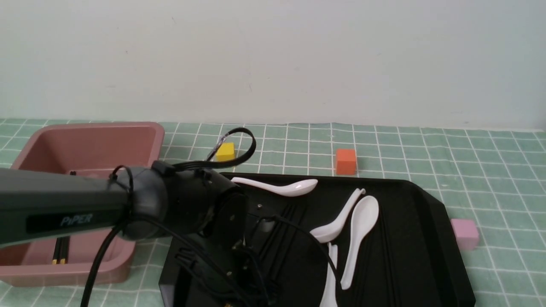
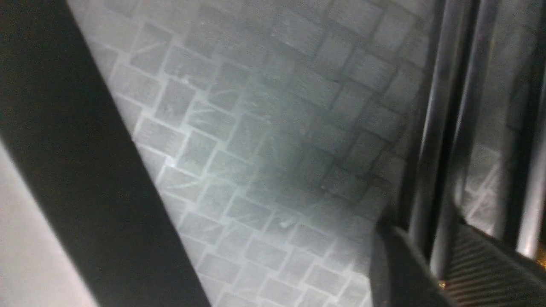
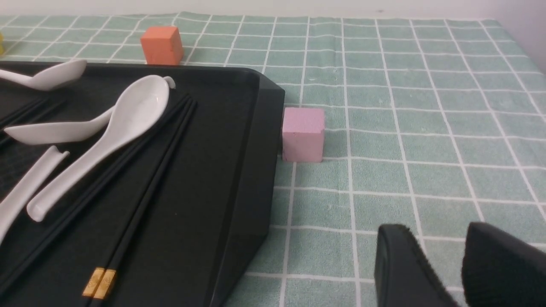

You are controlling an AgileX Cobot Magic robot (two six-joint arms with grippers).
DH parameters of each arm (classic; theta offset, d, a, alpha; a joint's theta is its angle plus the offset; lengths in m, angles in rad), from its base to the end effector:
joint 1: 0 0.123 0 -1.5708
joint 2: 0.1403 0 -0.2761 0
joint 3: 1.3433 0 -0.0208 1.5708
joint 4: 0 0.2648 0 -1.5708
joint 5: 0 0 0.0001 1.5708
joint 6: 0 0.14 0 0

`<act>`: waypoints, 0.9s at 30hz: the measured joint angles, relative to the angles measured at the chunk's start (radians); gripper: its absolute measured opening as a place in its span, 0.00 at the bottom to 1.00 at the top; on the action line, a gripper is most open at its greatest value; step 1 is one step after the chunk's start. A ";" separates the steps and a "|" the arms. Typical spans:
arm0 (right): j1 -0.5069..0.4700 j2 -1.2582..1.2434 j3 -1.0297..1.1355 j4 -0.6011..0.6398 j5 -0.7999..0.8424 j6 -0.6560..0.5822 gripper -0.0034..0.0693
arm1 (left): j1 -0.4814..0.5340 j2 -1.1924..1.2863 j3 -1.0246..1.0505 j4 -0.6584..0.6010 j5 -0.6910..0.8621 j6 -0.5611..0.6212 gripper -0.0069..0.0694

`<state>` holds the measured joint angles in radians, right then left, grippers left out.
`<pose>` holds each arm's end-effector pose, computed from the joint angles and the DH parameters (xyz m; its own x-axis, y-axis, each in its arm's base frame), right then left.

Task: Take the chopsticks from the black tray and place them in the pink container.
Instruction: 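Reach over to the black tray and grasp a pair of chopsticks with the left gripper, then place the chopsticks into the pink bin with the left gripper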

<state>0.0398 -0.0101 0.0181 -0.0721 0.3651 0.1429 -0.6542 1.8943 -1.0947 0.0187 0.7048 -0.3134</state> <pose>0.1229 0.0013 0.1611 -0.2813 0.0643 -0.9575 0.0061 0.9979 0.0652 0.2858 -0.2170 0.0742 -0.9282 0.3405 -0.1498 0.3489 0.9365 -0.0337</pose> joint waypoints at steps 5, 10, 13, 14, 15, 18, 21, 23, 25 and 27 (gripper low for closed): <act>0.000 0.000 0.000 0.000 0.000 0.000 0.38 | 0.000 0.000 -0.001 -0.001 0.006 -0.015 0.25; 0.000 0.000 0.000 0.000 0.000 0.000 0.38 | 0.000 -0.018 0.000 -0.003 0.006 -0.049 0.25; 0.000 0.000 0.000 0.000 0.000 0.000 0.38 | 0.000 -0.060 0.019 -0.002 0.029 -0.078 0.25; 0.000 0.000 0.000 0.000 0.000 0.000 0.38 | 0.000 -0.088 0.022 -0.002 0.047 -0.085 0.25; 0.000 0.000 0.000 0.000 0.000 0.000 0.38 | 0.000 -0.109 0.023 -0.002 0.060 -0.089 0.25; 0.000 0.000 0.000 0.000 0.000 0.000 0.38 | 0.012 -0.211 0.023 -0.004 0.095 -0.101 0.25; 0.000 0.000 0.000 0.000 0.000 0.000 0.38 | 0.080 -0.370 0.023 -0.005 0.145 -0.136 0.25; 0.000 0.000 0.000 0.000 0.000 0.000 0.38 | 0.145 -0.444 0.023 -0.005 0.183 -0.143 0.25; 0.000 0.000 0.000 0.000 0.000 0.000 0.38 | 0.231 -0.508 0.023 -0.005 0.208 -0.142 0.25; 0.000 0.000 0.000 0.000 0.000 0.000 0.38 | 0.312 -0.546 0.023 -0.005 0.221 -0.131 0.25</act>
<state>0.0398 -0.0101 0.0181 -0.0721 0.3651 0.1429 -0.3419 1.3484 -1.0722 0.0137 0.9257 -0.4446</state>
